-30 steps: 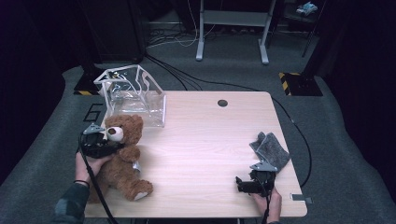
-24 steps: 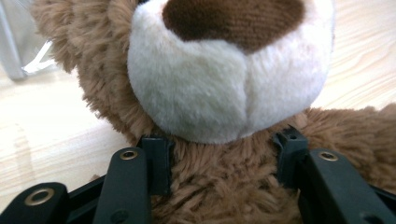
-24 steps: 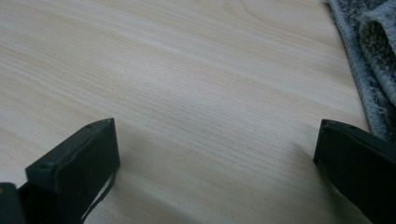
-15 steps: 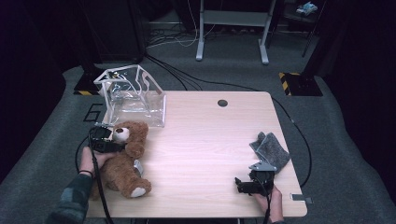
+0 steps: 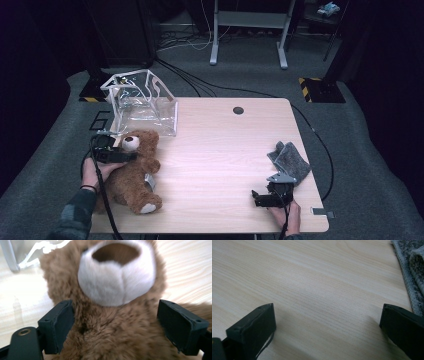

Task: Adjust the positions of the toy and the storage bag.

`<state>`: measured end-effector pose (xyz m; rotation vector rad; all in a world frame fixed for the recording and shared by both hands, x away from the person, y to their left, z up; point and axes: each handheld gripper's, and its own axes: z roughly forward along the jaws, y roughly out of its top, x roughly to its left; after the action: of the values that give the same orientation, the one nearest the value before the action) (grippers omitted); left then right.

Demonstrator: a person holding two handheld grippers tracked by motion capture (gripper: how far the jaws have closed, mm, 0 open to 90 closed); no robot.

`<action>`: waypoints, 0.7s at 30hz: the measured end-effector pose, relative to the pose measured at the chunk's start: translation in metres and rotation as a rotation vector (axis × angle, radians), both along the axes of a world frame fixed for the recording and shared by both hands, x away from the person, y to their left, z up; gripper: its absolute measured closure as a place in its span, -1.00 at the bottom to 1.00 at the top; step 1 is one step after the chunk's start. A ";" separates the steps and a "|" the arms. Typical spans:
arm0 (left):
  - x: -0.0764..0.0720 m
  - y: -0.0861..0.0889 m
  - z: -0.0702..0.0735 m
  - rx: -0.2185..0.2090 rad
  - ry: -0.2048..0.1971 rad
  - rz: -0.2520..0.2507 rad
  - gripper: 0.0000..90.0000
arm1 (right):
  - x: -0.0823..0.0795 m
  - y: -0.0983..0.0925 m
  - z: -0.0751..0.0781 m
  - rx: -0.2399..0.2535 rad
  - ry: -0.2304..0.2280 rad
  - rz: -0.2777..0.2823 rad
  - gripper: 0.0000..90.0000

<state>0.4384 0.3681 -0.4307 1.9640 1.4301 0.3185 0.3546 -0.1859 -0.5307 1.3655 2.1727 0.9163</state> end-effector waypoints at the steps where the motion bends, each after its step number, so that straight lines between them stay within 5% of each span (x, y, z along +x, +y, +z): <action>1: -0.001 -0.001 0.005 0.009 -0.010 -0.006 -0.69 | 0.000 0.000 0.000 0.002 0.001 0.001 -1.00; 9: -0.001 -0.016 0.046 0.002 -0.099 -0.020 -0.78 | 0.000 0.000 0.000 0.002 0.000 0.001 -1.00; 13: 0.010 -0.026 0.061 0.035 -0.131 -0.033 -0.78 | 0.000 0.000 0.000 0.001 0.000 0.001 -1.00; 21: 0.044 -0.045 0.077 0.065 -0.130 -0.047 -0.76 | 0.000 0.000 0.000 0.000 0.000 0.003 -1.00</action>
<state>0.4825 0.3231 -0.3540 1.9872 1.3042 0.4678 0.3544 -0.1857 -0.5306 1.3631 2.1755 0.9174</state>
